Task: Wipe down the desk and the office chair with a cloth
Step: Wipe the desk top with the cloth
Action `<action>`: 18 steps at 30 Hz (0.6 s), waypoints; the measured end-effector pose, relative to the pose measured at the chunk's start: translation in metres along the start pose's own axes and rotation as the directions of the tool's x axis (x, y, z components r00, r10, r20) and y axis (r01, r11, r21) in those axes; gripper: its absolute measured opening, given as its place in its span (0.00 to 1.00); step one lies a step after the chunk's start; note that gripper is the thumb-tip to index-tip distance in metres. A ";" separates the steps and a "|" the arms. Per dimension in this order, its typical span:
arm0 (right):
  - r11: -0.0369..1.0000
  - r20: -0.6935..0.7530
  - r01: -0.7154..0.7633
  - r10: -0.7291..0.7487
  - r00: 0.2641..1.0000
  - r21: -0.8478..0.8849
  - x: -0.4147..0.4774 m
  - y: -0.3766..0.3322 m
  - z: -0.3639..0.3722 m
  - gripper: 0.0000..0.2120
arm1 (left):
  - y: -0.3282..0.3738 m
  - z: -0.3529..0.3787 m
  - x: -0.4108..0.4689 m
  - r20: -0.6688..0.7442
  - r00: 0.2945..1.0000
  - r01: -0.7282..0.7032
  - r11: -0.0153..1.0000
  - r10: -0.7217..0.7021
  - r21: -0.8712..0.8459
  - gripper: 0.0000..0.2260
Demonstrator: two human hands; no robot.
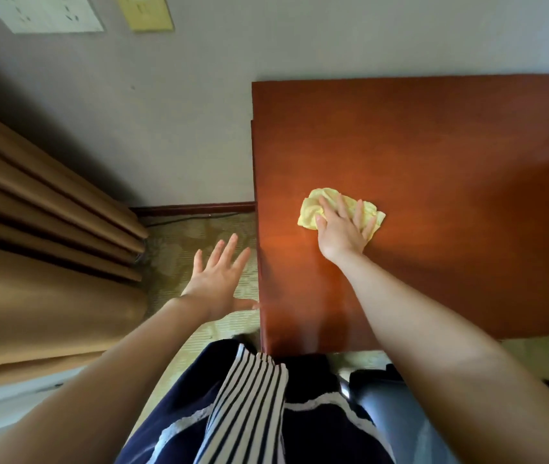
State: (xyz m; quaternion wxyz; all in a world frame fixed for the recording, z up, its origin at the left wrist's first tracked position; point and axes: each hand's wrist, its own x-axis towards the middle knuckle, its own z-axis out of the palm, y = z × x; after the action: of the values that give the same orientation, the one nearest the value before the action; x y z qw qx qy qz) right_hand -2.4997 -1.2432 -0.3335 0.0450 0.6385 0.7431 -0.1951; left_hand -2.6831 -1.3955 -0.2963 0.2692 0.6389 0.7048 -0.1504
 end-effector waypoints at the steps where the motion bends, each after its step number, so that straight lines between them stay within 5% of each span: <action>1: 1.000 -0.005 0.012 -0.012 1.000 0.021 -0.002 -0.010 0.002 0.20 | -0.007 0.000 -0.002 0.009 1.000 -0.011 1.000 0.011 0.005 0.48; 6: 0.970 -0.098 0.242 -0.243 0.965 -0.016 -0.052 -0.032 0.027 0.20 | -0.030 -0.001 -0.004 0.051 0.994 -0.101 0.994 0.099 0.049 0.52; 11: 0.966 -0.173 0.251 -0.236 0.956 0.066 -0.140 -0.031 0.064 0.20 | -0.017 0.001 0.000 0.110 0.970 -0.224 0.972 0.215 0.075 0.56; 18: 0.988 -0.432 0.141 -0.157 0.888 -0.069 -0.188 0.020 0.073 0.20 | 0.021 0.009 -0.001 0.184 0.949 -0.292 0.934 0.257 0.204 0.58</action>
State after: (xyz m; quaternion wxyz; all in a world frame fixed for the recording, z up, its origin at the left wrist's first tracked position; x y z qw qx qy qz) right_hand -2.4599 -1.4411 -0.3456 -0.1262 0.6060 0.7846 -0.0367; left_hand -2.6613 -1.3986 -0.2996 0.2658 0.7444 0.5635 -0.2404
